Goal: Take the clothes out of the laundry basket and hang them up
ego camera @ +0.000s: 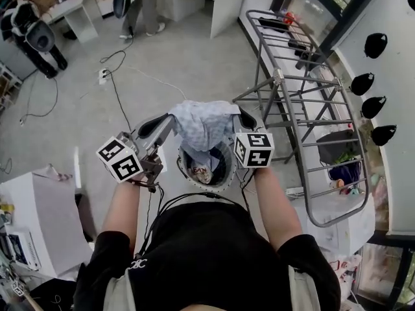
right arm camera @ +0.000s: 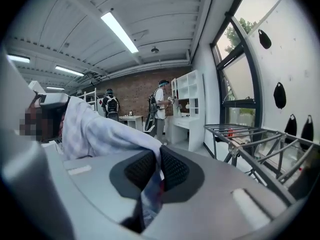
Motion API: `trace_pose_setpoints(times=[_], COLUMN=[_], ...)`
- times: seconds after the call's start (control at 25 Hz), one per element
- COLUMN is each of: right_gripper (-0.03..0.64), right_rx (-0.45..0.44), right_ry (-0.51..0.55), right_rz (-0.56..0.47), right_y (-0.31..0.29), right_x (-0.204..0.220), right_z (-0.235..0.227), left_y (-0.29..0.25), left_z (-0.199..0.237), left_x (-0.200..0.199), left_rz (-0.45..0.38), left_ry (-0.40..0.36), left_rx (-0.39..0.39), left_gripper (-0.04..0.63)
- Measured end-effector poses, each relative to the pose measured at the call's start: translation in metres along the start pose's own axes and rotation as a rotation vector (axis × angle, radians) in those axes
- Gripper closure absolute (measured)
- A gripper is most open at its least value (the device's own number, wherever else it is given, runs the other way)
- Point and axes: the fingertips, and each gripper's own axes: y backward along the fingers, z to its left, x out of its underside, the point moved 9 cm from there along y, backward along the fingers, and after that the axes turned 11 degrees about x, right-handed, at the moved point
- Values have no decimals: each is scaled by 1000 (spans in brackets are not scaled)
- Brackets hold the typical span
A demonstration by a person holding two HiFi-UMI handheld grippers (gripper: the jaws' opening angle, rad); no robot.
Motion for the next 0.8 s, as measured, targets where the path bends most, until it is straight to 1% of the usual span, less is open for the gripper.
trace_pose_setpoints(times=[0.24,0.36,0.48,0.6,0.8], right_gripper=[584,584,584,584,584], right_rx=[46,76,113,164,295], right_ry=[47,52,48,30,-13], right_rz=[-86,-105,-111,-105,-85], right_y=[16,26,40,55,92], right_x=[-51,-66,-72,-73,-62], right_z=[-12,-16,-21,-25,-39], left_y=[-18,-28,-40,-54,-85], left_z=[11,16,20,23,24], left_x=[-24,-34,-39,-40,-35], left_rz=[-18,-21,-19,0,51], left_ry=[-74,-101,-106,-99,-66], left_rx=[35,63,100,156,295], left_gripper=[581,581,581,581,581])
